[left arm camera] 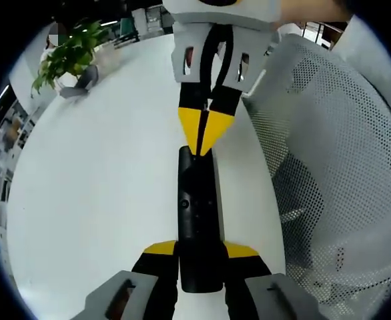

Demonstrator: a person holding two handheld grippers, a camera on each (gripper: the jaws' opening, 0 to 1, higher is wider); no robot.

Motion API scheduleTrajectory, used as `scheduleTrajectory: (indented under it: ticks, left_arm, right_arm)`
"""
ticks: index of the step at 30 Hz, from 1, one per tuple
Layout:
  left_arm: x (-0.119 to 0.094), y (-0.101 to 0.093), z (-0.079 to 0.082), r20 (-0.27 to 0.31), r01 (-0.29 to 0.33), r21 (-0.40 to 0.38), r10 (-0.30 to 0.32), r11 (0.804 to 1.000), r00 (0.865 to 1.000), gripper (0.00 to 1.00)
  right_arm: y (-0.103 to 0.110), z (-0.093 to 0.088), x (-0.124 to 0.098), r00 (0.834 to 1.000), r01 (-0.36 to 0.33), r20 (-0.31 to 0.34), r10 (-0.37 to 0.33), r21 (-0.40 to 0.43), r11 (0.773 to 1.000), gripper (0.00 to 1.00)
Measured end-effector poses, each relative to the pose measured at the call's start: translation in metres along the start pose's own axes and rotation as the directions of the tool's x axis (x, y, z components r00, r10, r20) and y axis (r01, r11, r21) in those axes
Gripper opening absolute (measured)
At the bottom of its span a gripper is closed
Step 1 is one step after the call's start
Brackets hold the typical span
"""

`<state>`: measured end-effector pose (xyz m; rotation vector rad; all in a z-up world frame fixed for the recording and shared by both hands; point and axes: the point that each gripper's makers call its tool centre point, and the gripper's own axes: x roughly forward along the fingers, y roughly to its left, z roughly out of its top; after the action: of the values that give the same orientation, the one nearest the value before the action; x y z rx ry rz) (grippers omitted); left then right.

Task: Press the specified remote control buttons in sequence, fully releasing each button before pressing the next.

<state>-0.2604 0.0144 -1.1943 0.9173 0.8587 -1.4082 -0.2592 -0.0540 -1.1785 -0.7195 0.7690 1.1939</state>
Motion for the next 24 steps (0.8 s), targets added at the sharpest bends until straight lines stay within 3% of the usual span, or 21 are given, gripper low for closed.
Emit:
scheduleTrajectory:
  ticks: [9, 18, 24]
  left_arm:
    - [0.0001, -0.0001, 0.0002, -0.002, 0.004, 0.000, -0.004, 1.000, 1.000, 0.24]
    - [0.0003, 0.0001, 0.0002, 0.004, 0.011, 0.001, -0.011, 1.000, 1.000, 0.24]
    - [0.0004, 0.0003, -0.0001, 0.006, 0.014, 0.006, -0.014, 1.000, 1.000, 0.25]
  right_arm:
    - [0.0020, 0.0008, 0.0051, 0.997, -0.055, -0.050, 0.052, -0.065, 0.996, 0.00]
    - [0.0000, 0.0003, 0.0067, 0.987, -0.105, -0.124, 0.099, -0.042, 0.994, 0.00]
    - [-0.0004, -0.0001, 0.0046, 0.991, -0.121, -0.053, 0.125, 0.075, 0.990, 0.00]
